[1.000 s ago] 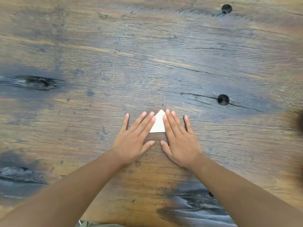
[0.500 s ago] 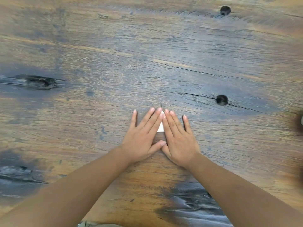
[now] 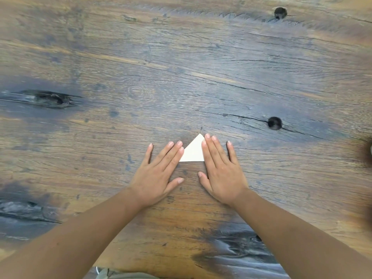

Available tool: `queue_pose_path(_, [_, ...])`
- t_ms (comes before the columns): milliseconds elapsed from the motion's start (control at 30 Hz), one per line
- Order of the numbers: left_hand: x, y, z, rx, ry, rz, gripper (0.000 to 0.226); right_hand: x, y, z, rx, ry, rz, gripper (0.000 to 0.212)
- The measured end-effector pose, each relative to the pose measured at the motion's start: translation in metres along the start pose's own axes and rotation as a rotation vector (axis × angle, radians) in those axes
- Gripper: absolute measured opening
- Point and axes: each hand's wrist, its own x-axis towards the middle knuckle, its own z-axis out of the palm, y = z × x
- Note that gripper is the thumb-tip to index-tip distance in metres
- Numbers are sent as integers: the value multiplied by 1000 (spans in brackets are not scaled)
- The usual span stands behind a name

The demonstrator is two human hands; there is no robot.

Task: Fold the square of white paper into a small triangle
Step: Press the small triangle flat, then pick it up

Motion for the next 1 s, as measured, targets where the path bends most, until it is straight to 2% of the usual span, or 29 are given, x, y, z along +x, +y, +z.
queue_pose_path(167, [-3, 3, -8, 4, 2, -8, 79, 0, 0, -2, 4, -16, 10, 80])
queue_pose_path(367, [23, 3, -9, 20, 45, 157, 80, -1, 1, -6, 37, -28, 4, 79])
queue_pose_path(767, [29, 1, 5, 62, 108, 148, 80, 20, -1, -8, 1, -33, -3, 80])
queue_pose_path(1000, [29, 2, 7, 78, 128, 152, 83, 2, 17, 0, -14, 1, 10, 82])
